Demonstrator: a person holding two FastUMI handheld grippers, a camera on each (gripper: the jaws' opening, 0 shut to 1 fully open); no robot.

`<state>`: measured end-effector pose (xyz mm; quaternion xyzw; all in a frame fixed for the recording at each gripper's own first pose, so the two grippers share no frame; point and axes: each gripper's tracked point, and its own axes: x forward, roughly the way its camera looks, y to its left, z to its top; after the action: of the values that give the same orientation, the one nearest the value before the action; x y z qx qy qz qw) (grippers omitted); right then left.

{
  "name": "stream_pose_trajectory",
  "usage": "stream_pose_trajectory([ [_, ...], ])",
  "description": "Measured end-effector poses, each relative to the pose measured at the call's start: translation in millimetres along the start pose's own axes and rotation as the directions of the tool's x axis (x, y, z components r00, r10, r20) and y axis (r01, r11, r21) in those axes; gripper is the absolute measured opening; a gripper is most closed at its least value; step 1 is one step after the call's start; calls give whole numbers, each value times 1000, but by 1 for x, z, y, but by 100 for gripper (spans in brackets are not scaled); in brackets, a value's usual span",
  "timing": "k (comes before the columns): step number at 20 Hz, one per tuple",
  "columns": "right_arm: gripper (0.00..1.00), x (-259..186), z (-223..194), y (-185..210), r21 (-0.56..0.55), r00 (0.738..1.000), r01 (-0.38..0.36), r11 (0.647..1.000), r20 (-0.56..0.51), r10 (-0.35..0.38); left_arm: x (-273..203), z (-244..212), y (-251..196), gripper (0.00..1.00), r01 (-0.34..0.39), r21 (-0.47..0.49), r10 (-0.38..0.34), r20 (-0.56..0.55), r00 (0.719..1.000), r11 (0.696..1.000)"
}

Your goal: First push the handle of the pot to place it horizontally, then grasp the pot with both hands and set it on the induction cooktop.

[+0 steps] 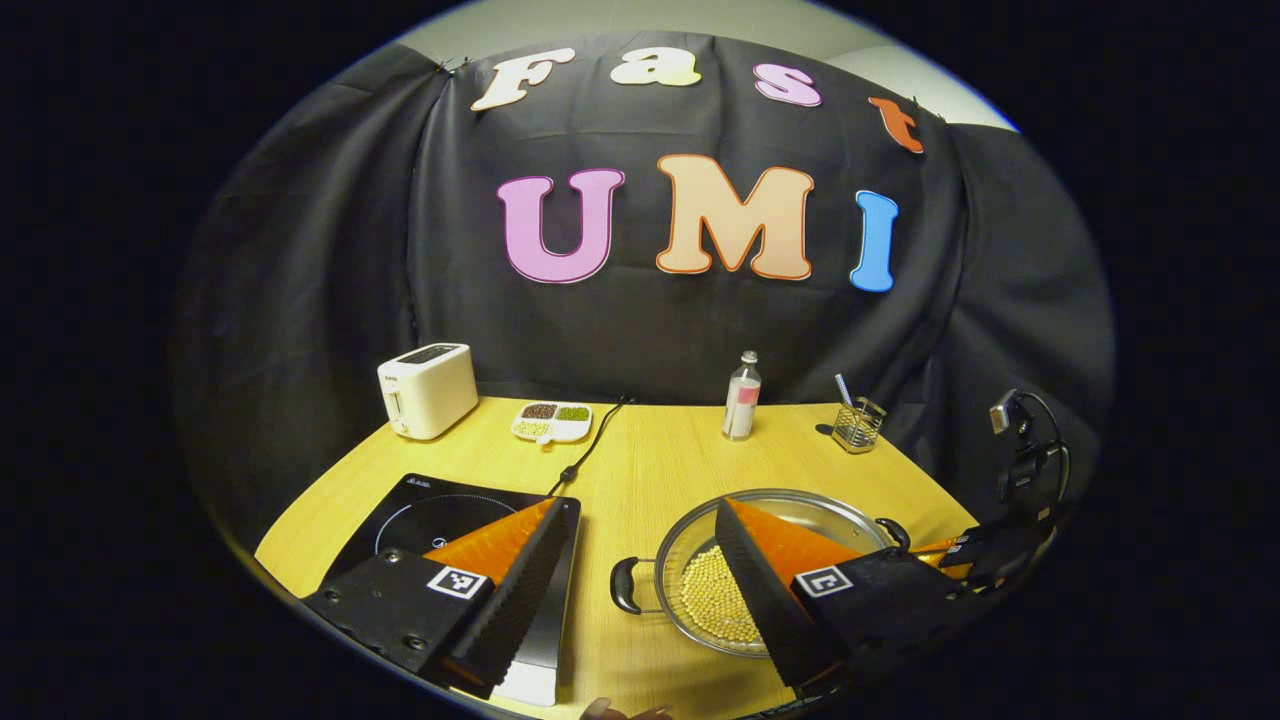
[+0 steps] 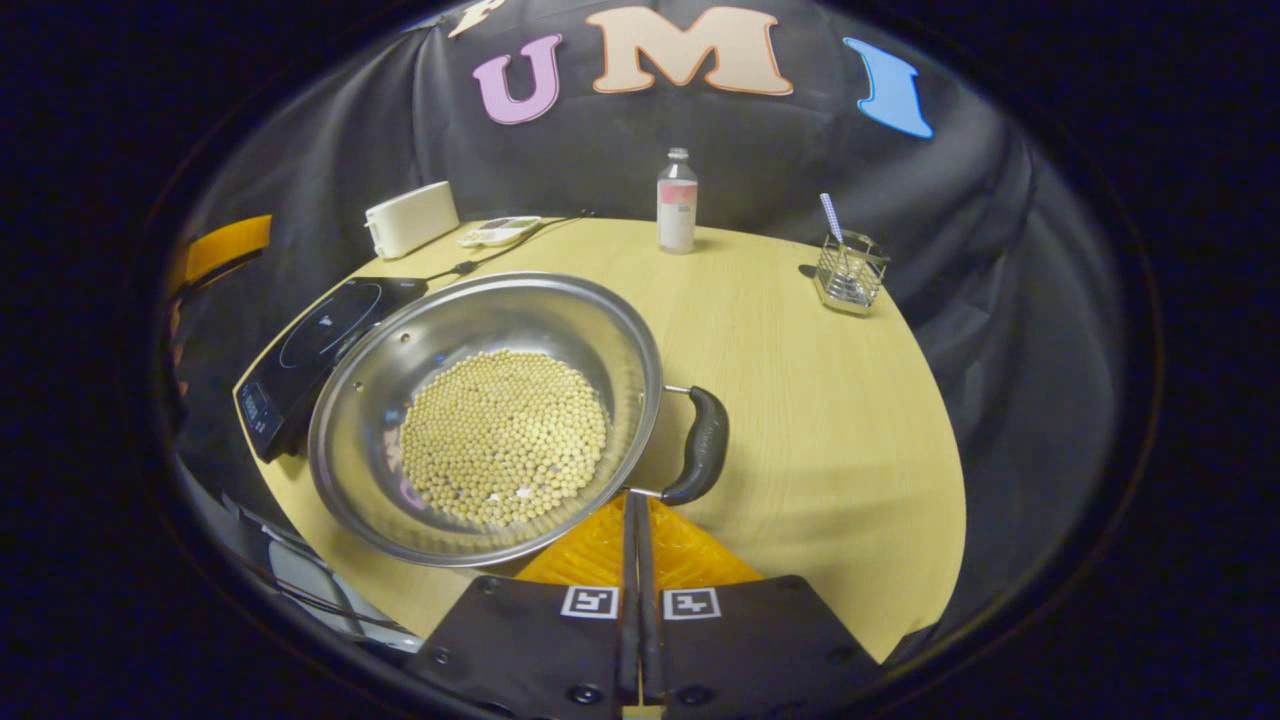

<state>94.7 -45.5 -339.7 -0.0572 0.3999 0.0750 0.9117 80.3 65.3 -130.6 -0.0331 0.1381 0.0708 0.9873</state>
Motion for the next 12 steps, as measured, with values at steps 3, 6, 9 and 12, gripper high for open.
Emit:
stream_pose_trajectory([
  [3,2,-8,6,-3,16,1000,7,1000,11,-7,2,-4,-1,97,6,1,-6,-14,1000,1000],
  [6,2,-17,22,-8,38,999,21,999,43,-22,5,-9,-4,96,17,-3,-17,-28,999,1000],
  [9,2,-20,35,-17,85,996,45,995,72,-51,9,-18,-6,96,28,0,-28,-55,998,1000],
  [12,35,-20,46,-24,95,992,74,993,94,-83,16,-26,-9,97,49,-16,-50,-79,996,999],
])
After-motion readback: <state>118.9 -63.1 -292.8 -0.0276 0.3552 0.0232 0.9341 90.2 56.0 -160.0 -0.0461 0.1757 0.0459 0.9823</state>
